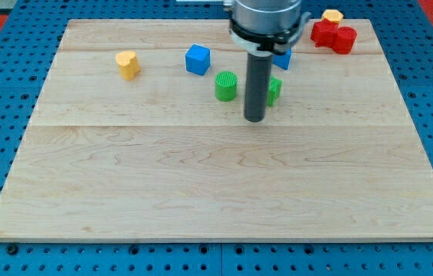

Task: Move your arm to the top of the green circle

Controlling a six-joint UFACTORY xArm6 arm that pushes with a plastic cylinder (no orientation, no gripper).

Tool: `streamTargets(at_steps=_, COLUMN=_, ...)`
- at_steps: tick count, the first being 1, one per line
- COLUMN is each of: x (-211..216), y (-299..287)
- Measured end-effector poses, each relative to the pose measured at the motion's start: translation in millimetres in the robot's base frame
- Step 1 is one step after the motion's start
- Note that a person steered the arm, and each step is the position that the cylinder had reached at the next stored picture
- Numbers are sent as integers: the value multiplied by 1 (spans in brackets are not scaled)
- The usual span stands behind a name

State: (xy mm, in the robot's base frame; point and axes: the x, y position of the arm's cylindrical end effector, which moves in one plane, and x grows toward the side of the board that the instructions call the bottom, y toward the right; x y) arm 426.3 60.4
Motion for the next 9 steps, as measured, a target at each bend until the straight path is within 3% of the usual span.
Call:
streamTargets(at_steps=2, x=-37, y=12)
streamTargets(at_steps=3, x=-13, y=11)
streamTargets(at_steps=4, x=13, y=-31)
streamTargets(at_steps=5, x=-39, y=-101)
streamTargets(at_steps=6, x=-73, y=-126)
streamTargets(at_steps=7, x=-58, y=-105)
streamTargets(at_steps=9, x=-82, y=-106)
